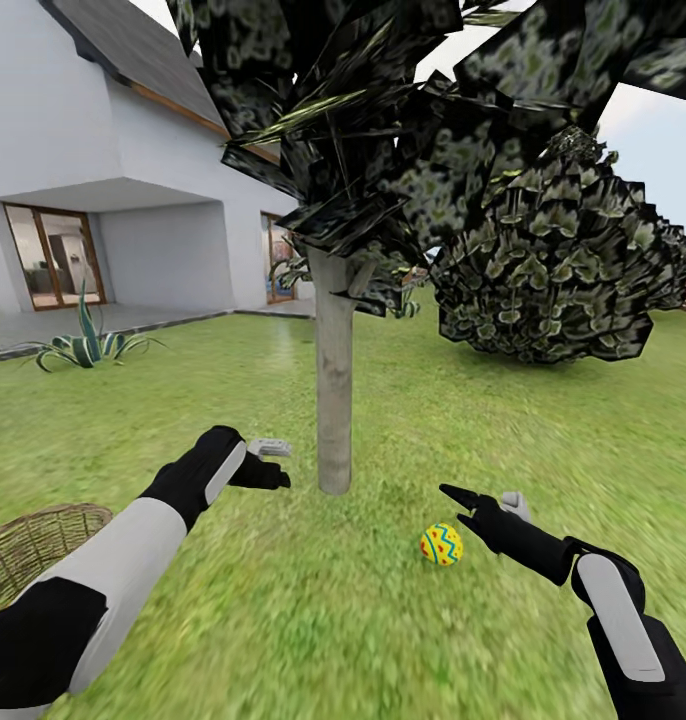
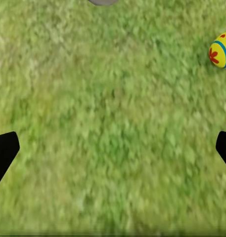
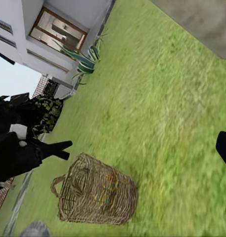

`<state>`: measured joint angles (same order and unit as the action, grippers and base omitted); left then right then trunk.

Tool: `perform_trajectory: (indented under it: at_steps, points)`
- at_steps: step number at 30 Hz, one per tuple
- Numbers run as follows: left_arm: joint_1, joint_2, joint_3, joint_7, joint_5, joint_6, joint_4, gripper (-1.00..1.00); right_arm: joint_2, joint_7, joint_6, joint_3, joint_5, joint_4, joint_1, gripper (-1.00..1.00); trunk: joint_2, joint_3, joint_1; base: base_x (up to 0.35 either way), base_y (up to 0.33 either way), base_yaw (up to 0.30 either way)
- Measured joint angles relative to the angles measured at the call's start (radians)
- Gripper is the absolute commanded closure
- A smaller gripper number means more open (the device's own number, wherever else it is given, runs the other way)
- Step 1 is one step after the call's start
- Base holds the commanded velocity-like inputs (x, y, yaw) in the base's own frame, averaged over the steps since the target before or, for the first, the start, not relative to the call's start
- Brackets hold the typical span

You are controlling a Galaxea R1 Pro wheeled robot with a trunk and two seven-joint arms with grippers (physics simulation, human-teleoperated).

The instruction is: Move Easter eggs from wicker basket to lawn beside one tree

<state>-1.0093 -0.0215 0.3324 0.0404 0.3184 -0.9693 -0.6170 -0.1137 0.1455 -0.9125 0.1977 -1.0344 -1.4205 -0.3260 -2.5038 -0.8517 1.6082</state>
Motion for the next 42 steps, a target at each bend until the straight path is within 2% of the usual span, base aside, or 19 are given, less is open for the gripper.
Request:
perform_trajectory:
  at_steps: [9, 18, 42]
  points:
    - [-0.001, 0.027, 0.003, -0.004, -0.002, -0.002, 0.068, -1.0, 0.0, 0.0, 0.0, 0.0, 0.0, 0.0, 0.0, -1.0, 0.002, 0.035, -0.004, 0.0, 0.0, 0.005]
    - [-0.001, 0.033, 0.003, -0.004, -0.003, -0.002, 0.087, -1.0, -0.001, 0.0, 0.0, 0.0, 0.001, 0.0, 0.0, -1.0, 0.005, 0.07, -0.008, 0.0, 0.0, 0.0]
    - [-0.001, 0.034, 0.003, -0.004, -0.003, -0.002, 0.088, -1.0, 0.0, 0.0, 0.0, 0.0, 0.002, 0.0, 0.0, -1.0, 0.172, 0.145, -0.1, 0.0, 0.0, 0.0]
